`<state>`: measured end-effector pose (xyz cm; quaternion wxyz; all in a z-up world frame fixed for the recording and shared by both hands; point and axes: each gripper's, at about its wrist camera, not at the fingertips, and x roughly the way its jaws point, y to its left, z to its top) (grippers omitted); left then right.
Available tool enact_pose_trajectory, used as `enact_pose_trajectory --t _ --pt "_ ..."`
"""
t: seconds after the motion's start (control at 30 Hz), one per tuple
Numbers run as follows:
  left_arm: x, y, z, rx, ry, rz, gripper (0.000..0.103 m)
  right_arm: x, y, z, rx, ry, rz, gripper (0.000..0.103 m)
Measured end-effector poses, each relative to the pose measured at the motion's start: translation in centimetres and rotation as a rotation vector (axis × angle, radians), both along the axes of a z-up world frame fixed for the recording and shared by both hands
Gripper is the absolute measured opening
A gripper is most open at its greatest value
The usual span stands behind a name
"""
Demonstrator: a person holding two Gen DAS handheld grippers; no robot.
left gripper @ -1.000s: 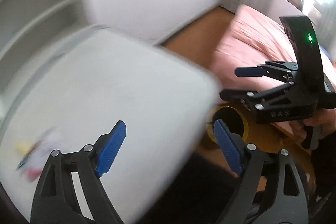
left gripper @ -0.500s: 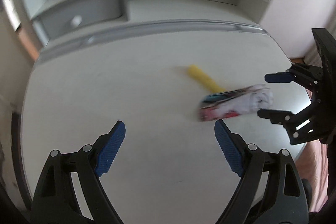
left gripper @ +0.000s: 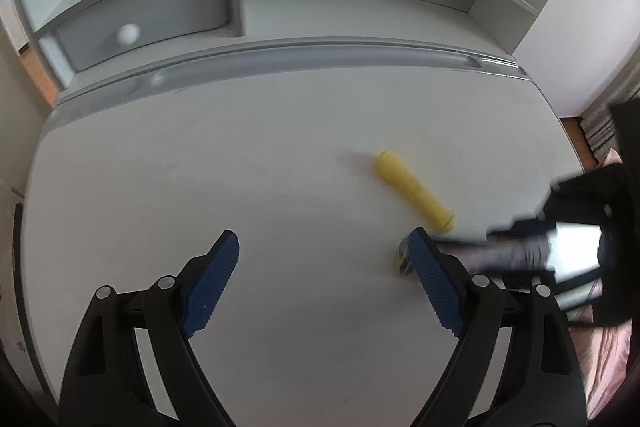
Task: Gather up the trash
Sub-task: 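Grasp the yellow object with the left tool while the right tool grasps the printed papers, then carry the yellow object and papers over the bin and open both tools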
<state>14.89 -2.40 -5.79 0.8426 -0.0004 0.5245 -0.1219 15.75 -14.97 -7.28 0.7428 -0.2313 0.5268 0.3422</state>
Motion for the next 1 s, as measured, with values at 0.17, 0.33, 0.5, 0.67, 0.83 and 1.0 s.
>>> enact_pose_trajectory --t 0.17,0.33,0.5,0.67,0.83,1.0 --pt "2.5 -3.5 -0.9 -0.032 0.075 0.006 0.084 -1.5 -3.5 0.6 0.009 0.001 -0.097 0.022" --pt "3.8 -5.8 -2.1 -0.044 0.163 0.046 0.084 -2.5 -7.3 1.3 0.038 -0.009 -0.175 0.022" --pt "3.9 -8.2 -2.6 0.074 0.154 0.078 0.08 -3.8 -10.1 1.7 0.091 -0.027 -0.221 0.022" --pt "2.9 -9.2 -2.4 0.151 0.12 0.076 0.047 -4.8 -13.0 2.0 0.12 -0.04 -0.272 0.022" --pt "2.0 -9.8 -2.2 0.147 0.112 0.036 0.012 -5.8 -15.8 2.1 0.154 -0.052 -0.368 0.022" --pt "-0.2 -13.1 -1.8 0.133 0.064 -0.06 0.012 -8.6 -20.6 1.7 0.187 -0.059 -0.542 0.022"
